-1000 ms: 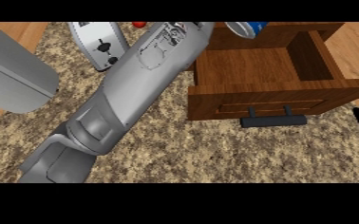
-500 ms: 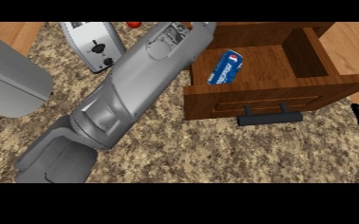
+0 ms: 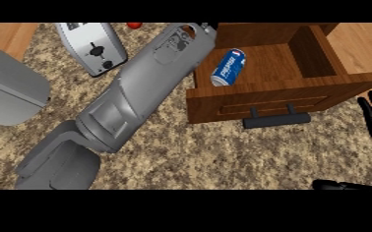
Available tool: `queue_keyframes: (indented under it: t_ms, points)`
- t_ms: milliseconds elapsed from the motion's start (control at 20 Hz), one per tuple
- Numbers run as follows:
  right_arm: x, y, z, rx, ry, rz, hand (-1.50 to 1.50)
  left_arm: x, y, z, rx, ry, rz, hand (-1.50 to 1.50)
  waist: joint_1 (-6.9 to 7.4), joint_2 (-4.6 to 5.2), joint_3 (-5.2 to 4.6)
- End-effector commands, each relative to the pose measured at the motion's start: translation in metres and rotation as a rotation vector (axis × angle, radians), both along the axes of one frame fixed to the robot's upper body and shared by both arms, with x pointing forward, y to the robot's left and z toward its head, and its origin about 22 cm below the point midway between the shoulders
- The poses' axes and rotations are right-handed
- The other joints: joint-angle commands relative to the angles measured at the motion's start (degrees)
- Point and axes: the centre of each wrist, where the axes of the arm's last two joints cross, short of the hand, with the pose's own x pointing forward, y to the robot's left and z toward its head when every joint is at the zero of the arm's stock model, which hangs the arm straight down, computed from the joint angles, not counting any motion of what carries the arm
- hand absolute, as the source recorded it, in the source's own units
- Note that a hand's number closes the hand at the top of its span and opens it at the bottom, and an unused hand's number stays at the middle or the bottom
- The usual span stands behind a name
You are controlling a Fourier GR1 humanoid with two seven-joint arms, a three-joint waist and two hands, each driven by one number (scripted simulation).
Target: Pick up the can, place it into the drawer and close the drawer
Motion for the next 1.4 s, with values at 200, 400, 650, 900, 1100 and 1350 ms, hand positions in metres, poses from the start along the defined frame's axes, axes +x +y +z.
queue_keyframes:
  t_ms: [200, 400, 650, 900, 1100, 1350]
  points:
    - [0.006, 0.003, 0.001, 0.005, -0.014, 0.02, -1.5, 0.002, 0.001, -0.011, 0.075, -0.007, 0.022, 1.5, -0.92, 0.14, 0.02]
    - [0.006, 0.005, 0.01, -0.014, -0.02, 0.036, -1.5, 0.002, 0.004, -0.022, 0.101, -0.047, 0.066, 1.5, -2.41, 0.5, 0.04]
    - [0.018, 0.021, 0.013, -0.022, -0.024, 0.054, -1.5, 0.0, 0.01, -0.043, 0.082, -0.021, 0.105, -1.5, -1.8, 0.7, -0.01]
    - [0.005, 0.007, 0.014, -0.01, -0.032, 0.028, -1.5, 0.005, 0.012, -0.036, 0.073, -0.028, 0.113, -1.5, -1.38, 0.35, -0.02]
    - [0.013, 0.008, 0.022, -0.024, -0.037, 0.033, -1.5, 0.002, 0.009, -0.036, 0.06, -0.046, 0.139, -1.5, -1.42, 0.44, -0.03]
    - [0.005, 0.01, 0.03, -0.175, -0.099, 0.012, -1.5, -0.002, 0.007, -0.04, 0.003, -0.022, 0.167, -1.5, -2.34, 0.48, -0.03]
